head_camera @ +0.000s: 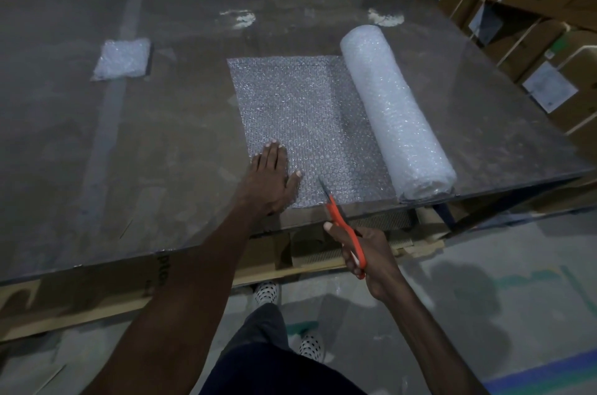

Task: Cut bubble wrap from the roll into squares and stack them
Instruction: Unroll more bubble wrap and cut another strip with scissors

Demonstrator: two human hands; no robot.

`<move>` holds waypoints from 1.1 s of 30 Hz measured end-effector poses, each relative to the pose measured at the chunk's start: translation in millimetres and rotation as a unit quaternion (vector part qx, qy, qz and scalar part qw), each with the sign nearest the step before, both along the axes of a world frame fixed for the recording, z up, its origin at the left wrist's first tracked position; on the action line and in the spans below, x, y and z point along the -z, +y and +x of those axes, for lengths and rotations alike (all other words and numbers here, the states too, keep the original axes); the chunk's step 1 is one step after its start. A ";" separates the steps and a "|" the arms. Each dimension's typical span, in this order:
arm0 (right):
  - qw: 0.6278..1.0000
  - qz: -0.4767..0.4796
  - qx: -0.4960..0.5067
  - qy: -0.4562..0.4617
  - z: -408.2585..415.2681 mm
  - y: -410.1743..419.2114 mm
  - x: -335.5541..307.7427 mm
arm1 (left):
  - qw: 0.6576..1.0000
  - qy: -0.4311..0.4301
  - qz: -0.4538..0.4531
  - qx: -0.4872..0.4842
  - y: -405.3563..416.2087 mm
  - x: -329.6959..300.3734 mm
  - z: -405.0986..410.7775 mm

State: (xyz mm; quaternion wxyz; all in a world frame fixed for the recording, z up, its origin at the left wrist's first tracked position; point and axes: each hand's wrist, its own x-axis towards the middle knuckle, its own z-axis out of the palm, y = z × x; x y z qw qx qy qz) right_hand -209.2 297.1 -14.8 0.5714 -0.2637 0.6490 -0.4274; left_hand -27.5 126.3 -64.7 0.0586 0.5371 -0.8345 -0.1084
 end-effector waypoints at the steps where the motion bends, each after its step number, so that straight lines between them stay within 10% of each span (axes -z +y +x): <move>1: 1.000 -0.002 -0.001 0.001 -0.3 0.0 0.5 | 1.000 0.000 -0.003 -0.001 0.4 0.0 0.1; 33: 1.000 0.002 0.009 -0.019 4.9 -25.1 -4.0 | 1.000 0.006 0.007 -0.003 0.4 1.0 1.3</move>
